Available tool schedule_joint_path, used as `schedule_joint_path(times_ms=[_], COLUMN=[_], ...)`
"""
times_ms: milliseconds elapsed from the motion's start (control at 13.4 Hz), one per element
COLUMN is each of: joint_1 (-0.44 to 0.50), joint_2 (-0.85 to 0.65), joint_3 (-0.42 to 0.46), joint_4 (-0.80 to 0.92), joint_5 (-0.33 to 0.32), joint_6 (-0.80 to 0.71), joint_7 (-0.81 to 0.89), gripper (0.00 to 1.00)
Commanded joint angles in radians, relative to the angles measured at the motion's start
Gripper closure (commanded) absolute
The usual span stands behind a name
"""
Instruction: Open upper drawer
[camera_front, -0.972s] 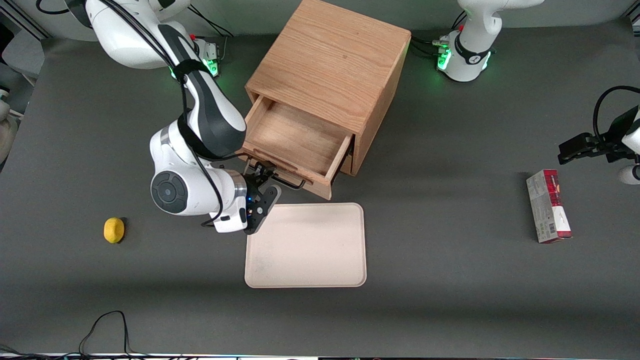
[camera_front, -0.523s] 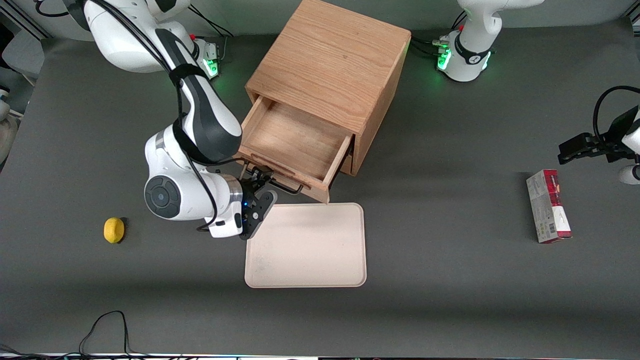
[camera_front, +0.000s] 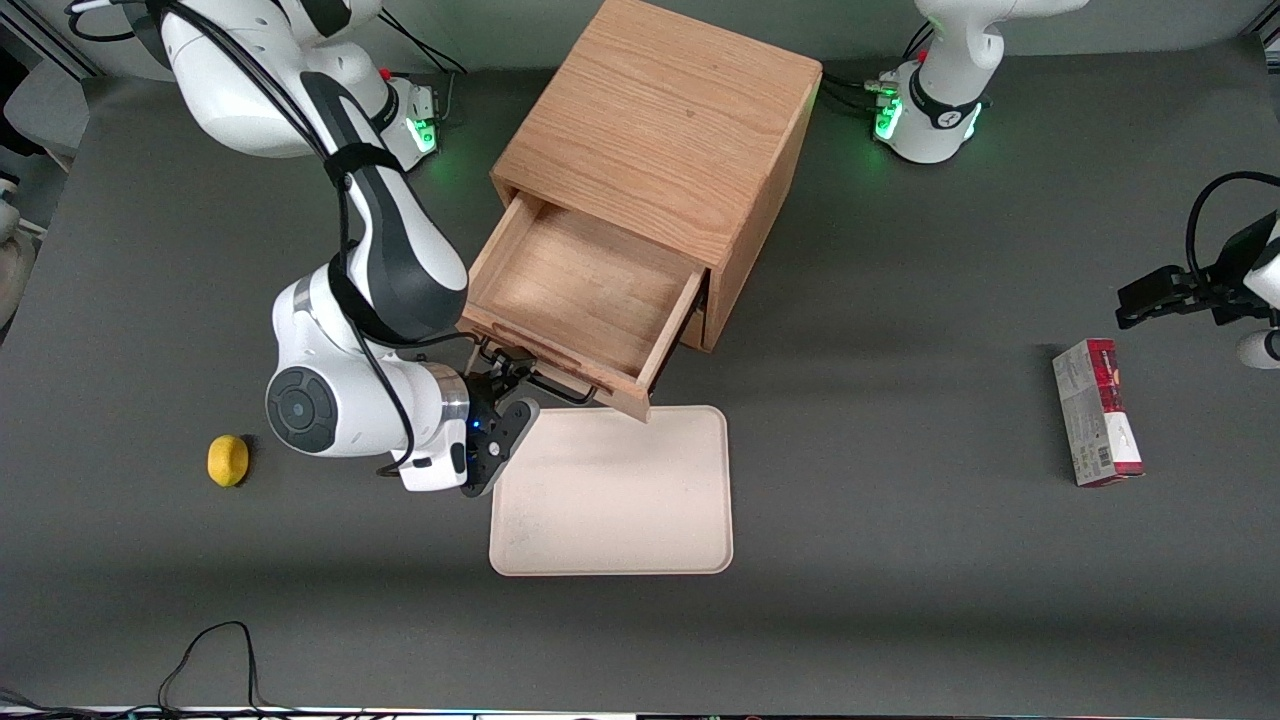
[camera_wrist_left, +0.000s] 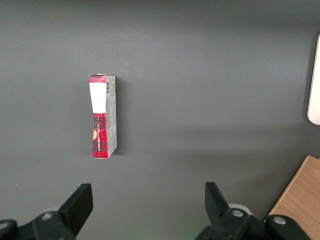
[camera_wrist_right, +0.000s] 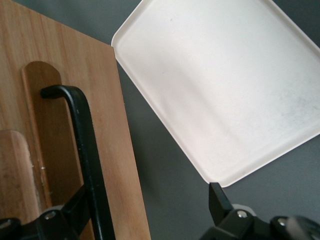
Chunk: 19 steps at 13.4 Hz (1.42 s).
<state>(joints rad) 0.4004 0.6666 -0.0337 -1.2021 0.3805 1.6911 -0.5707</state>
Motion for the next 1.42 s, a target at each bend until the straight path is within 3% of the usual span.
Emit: schedule_joint_path(times_ms=[0, 1346], joint_1=[-0.017, -0.06], joint_2=[0.038, 0.062], joint_3=[0.006, 0.006], joint_4=[0.067, 0.084], joint_5=[-0.009, -0.009], joint_6=[-0.004, 0.099], joint_7=[-0.021, -0.021], gripper=[0.0, 0.0])
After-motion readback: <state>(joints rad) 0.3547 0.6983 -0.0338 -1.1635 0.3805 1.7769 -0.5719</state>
